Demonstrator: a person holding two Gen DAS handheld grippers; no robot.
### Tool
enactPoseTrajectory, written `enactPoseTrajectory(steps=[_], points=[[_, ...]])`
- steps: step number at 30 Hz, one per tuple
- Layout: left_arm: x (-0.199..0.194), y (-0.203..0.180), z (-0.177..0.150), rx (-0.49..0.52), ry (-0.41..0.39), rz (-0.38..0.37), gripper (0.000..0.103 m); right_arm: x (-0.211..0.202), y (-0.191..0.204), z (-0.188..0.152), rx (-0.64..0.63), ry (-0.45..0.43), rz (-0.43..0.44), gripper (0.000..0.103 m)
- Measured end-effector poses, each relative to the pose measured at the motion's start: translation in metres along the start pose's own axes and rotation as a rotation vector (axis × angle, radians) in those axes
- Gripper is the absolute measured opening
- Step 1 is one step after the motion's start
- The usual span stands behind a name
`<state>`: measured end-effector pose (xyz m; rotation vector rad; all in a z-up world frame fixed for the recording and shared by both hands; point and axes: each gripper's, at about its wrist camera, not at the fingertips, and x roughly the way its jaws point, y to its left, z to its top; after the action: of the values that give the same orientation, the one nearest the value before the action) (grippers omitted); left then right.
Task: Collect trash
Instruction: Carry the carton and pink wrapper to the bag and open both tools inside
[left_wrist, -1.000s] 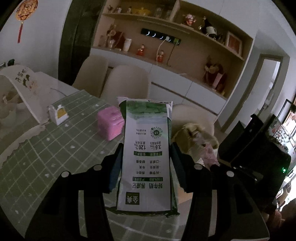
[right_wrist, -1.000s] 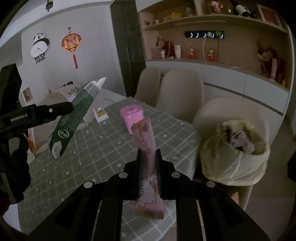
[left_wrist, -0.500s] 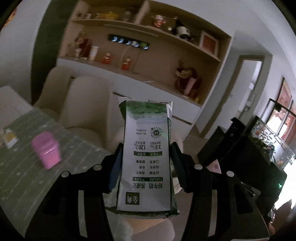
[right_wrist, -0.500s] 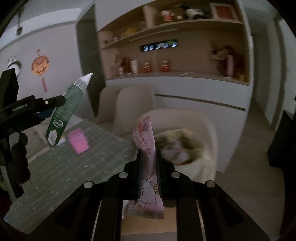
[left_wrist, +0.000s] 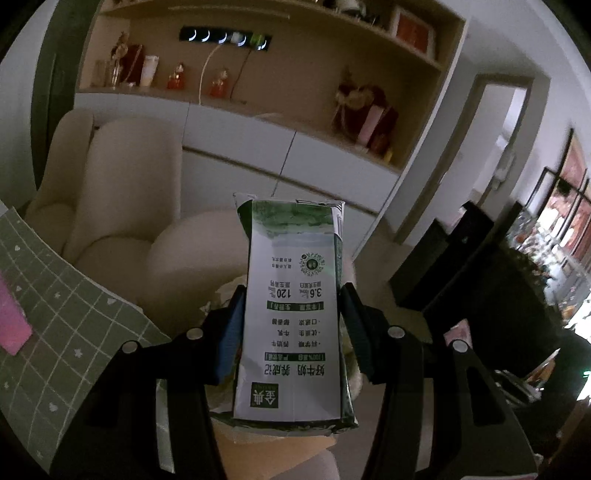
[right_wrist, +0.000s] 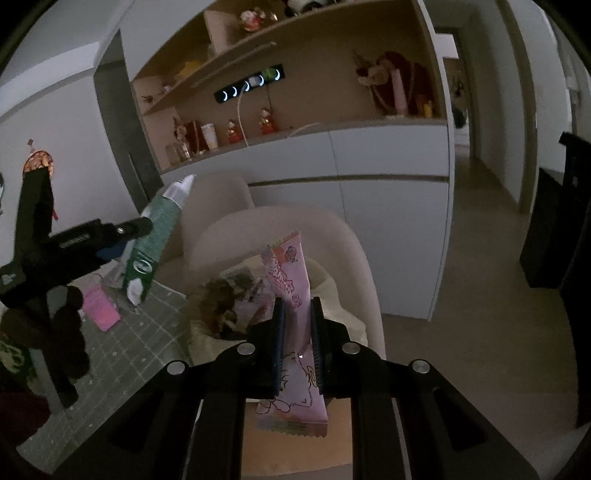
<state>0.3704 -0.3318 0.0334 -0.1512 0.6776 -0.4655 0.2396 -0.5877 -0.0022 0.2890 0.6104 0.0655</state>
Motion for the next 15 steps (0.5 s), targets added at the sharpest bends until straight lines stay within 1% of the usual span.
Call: enactPoseTrajectory(steps=[2, 7, 9, 11, 13, 15], points=[[0.027, -0.001, -0.002, 0.004, 0.028, 0.024, 0.049, 0.011, -0.004, 0.0, 0.015, 0.016, 0.006, 0.014], [0.089, 0.003, -0.01, -0.011, 0.112, 0.052, 0.049, 0.04, -0.021, -0.002, 0.046, 0.077, 0.019, 0.014], [0.116, 0.007, -0.014, -0.036, 0.169, 0.047, 0.049, 0.052, -0.027, 0.0, 0.043, 0.098, 0.014, 0.014], [0.14, 0.009, -0.019, -0.057, 0.242, 0.048, 0.049, 0.058, -0.032, 0.002, 0.04, 0.114, 0.007, 0.014], [0.164, 0.009, -0.028, -0.056, 0.327, 0.07, 0.049, 0.066, -0.039, 0.005, 0.037, 0.134, -0.003, 0.014], [0.184, 0.007, -0.036, -0.044, 0.395, 0.071, 0.048, 0.071, -0.046, 0.008, 0.034, 0.146, -0.014, 0.014]])
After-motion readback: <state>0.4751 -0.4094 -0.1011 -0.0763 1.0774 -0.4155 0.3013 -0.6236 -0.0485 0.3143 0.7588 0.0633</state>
